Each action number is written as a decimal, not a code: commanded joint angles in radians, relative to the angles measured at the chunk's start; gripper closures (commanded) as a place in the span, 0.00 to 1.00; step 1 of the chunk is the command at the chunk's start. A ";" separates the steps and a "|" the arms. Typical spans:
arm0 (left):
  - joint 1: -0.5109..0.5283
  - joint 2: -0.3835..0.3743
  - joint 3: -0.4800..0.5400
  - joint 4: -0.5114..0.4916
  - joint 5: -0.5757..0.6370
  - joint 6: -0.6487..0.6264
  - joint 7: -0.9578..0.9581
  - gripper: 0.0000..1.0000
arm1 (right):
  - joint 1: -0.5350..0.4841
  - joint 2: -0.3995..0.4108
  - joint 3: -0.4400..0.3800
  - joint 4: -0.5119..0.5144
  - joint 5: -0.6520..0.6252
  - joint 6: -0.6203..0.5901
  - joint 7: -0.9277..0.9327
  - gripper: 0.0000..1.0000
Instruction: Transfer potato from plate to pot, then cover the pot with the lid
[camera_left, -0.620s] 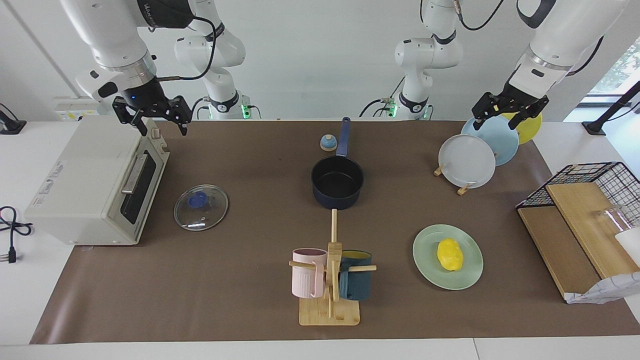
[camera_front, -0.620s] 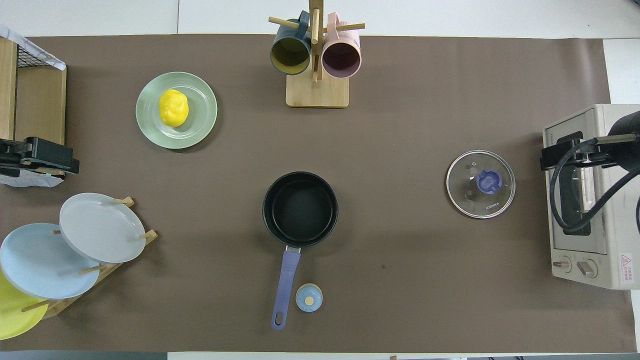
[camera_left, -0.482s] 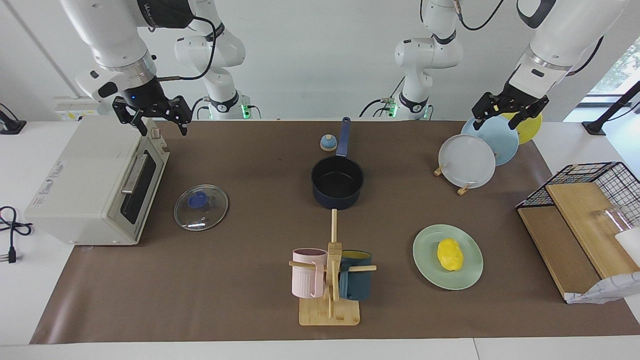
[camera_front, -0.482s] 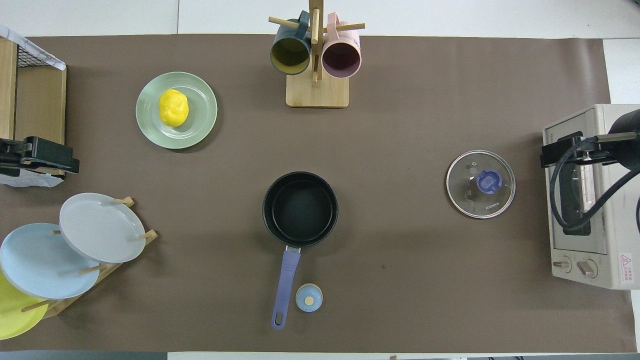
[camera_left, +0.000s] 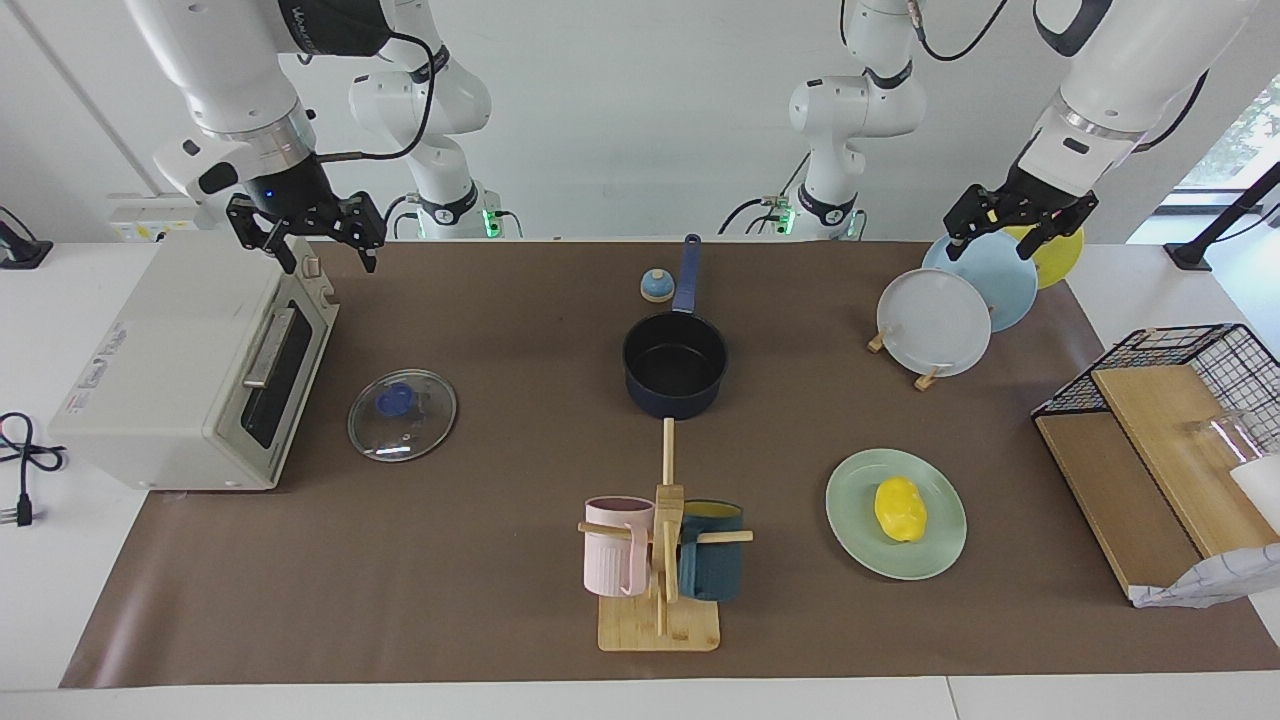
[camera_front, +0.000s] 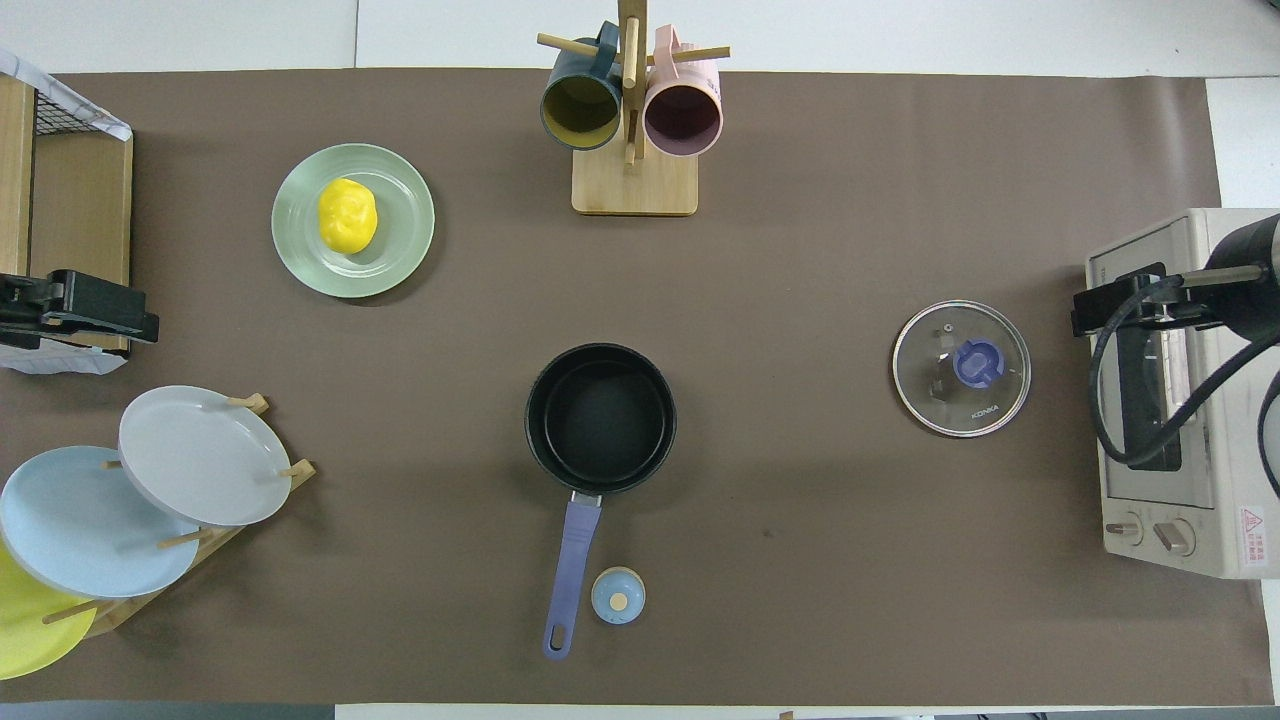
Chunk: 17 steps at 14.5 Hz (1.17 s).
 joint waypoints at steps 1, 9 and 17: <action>0.017 0.015 -0.005 -0.005 -0.024 0.033 0.007 0.00 | -0.004 -0.003 0.004 0.001 0.014 0.011 0.018 0.00; 0.006 0.303 -0.008 0.055 -0.048 0.258 0.007 0.00 | -0.004 -0.003 0.004 -0.004 0.014 0.015 0.018 0.00; -0.052 0.567 -0.008 0.060 -0.030 0.627 0.029 0.00 | -0.002 -0.006 0.004 -0.008 0.014 0.020 0.018 0.00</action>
